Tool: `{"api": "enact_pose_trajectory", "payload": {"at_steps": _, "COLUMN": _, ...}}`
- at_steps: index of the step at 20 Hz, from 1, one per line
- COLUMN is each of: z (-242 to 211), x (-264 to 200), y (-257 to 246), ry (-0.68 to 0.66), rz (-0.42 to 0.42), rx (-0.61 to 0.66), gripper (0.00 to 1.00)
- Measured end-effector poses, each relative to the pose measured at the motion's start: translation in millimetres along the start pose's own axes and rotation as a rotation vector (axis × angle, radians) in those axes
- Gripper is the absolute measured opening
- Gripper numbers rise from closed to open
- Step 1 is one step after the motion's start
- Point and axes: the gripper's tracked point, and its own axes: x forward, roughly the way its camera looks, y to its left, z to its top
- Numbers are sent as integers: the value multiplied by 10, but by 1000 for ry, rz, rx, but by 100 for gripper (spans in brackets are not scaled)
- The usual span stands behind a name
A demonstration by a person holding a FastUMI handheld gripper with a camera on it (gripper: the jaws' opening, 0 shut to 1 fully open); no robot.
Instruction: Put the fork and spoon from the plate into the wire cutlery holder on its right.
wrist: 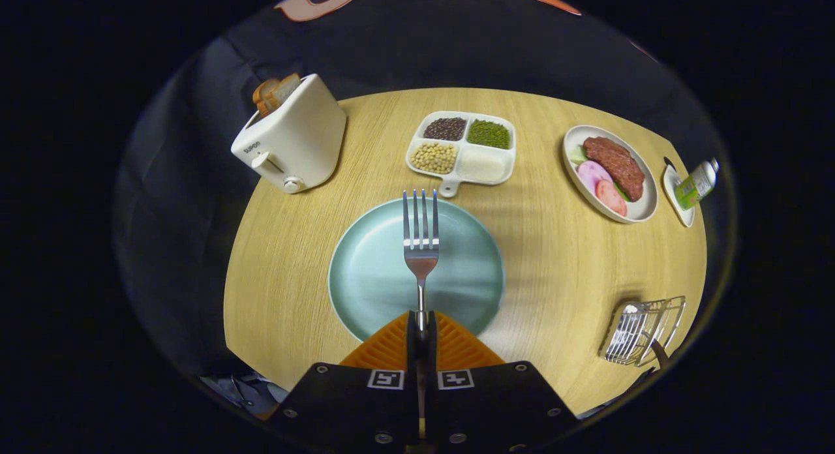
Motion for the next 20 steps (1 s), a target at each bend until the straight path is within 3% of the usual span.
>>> {"api": "enact_pose_trajectory", "payload": {"at_steps": 10, "z": -447, "x": -721, "y": -1400, "ry": -27, "rz": -141, "rx": 190, "gripper": 4}}
{"api": "enact_pose_trajectory", "payload": {"at_steps": 20, "z": -853, "x": -919, "y": -2099, "ry": 16, "rz": -200, "rx": 268, "gripper": 5}}
